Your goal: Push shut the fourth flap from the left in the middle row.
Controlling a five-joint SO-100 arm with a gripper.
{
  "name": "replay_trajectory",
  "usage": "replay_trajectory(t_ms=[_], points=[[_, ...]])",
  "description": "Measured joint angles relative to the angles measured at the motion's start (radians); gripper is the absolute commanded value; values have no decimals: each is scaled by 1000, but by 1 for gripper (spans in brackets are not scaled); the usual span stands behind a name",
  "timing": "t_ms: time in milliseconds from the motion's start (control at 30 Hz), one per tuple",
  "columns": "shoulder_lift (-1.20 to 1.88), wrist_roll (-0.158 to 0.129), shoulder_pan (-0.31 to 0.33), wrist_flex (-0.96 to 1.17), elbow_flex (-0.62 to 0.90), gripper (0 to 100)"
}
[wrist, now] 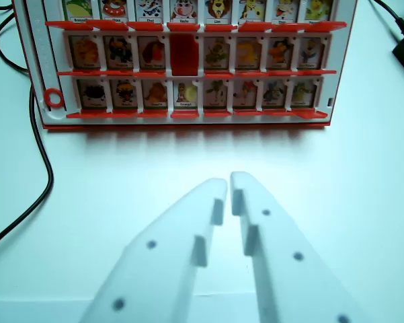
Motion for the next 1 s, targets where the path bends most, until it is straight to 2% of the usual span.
replay_trajectory(t_ms=[300,567,1000], points=[[281,6,8,172,46,0],[327,9,-35,173,64,0],[351,9,-40,150,95,0]])
